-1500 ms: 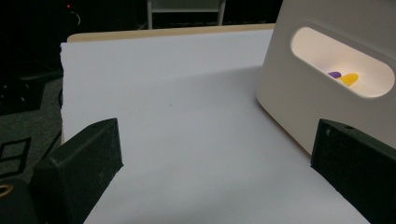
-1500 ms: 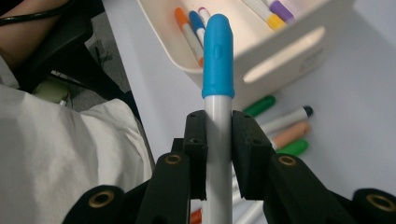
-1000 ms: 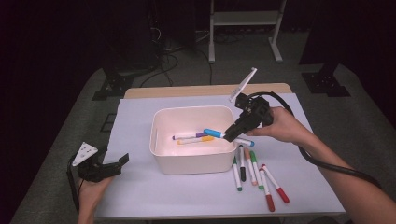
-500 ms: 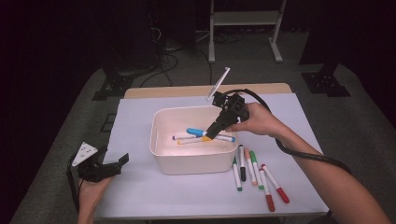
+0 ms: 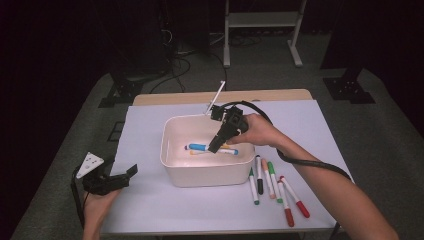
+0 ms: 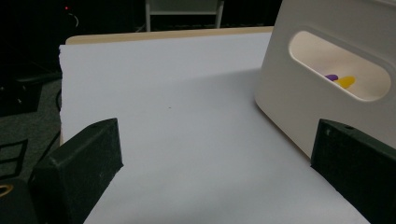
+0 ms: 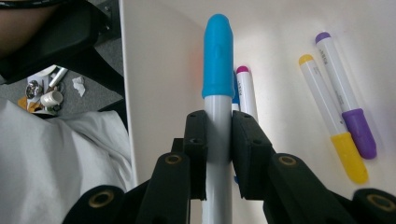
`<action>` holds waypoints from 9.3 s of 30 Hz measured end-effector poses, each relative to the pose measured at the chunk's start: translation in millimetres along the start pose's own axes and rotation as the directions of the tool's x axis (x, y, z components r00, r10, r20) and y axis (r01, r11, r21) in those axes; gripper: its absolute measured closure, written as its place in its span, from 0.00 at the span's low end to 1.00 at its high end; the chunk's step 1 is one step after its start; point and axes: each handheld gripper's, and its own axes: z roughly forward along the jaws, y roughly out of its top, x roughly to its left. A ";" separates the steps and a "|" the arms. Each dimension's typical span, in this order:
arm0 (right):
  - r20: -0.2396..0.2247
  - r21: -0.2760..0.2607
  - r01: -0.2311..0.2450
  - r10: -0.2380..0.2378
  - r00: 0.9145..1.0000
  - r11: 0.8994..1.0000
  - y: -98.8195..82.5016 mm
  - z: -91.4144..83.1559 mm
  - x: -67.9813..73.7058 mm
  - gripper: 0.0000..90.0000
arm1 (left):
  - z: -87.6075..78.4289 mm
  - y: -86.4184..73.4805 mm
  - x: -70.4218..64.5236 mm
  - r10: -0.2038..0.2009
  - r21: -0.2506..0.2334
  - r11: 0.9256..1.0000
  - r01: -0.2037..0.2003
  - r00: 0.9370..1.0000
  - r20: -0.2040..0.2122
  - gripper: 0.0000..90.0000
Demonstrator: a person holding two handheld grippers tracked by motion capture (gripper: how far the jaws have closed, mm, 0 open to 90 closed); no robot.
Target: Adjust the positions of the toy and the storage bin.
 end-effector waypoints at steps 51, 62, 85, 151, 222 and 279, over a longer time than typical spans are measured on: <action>0.150 -0.240 -0.119 0.158 0.976 0.963 -148.5 -72.4 31.1 0.75 | 0.9 0.2 -3.4 -0.001 0.000 1.000 0.001 1.000 0.000 0.01; 0.161 -0.233 -0.275 0.316 0.935 0.933 -236.8 -42.2 23.7 0.74 | 1.8 0.7 -5.3 0.004 0.005 1.000 -0.004 1.000 0.001 0.01; 0.247 -0.190 -0.375 0.414 0.876 0.907 -283.9 20.6 17.3 0.69 | 2.7 0.8 -5.6 0.003 0.008 1.000 -0.003 1.000 0.007 0.01; 0.074 -0.167 -0.106 0.119 0.990 0.980 -89.9 -91.1 22.9 0.84 | 1.7 1.6 -2.6 -0.001 -0.002 1.000 0.001 1.000 0.012 0.01; 0.140 -0.163 -0.010 0.033 0.990 0.987 -59.6 -64.8 34.3 0.74 | 1.2 2.3 -4.6 -0.001 -0.006 1.000 0.002 1.000 0.017 0.01; 0.259 -0.226 -0.420 0.470 0.844 0.879 -274.8 18.7 20.5 0.64 | 3.5 3.7 -6.0 0.005 0.001 1.000 -0.005 1.000 0.018 0.01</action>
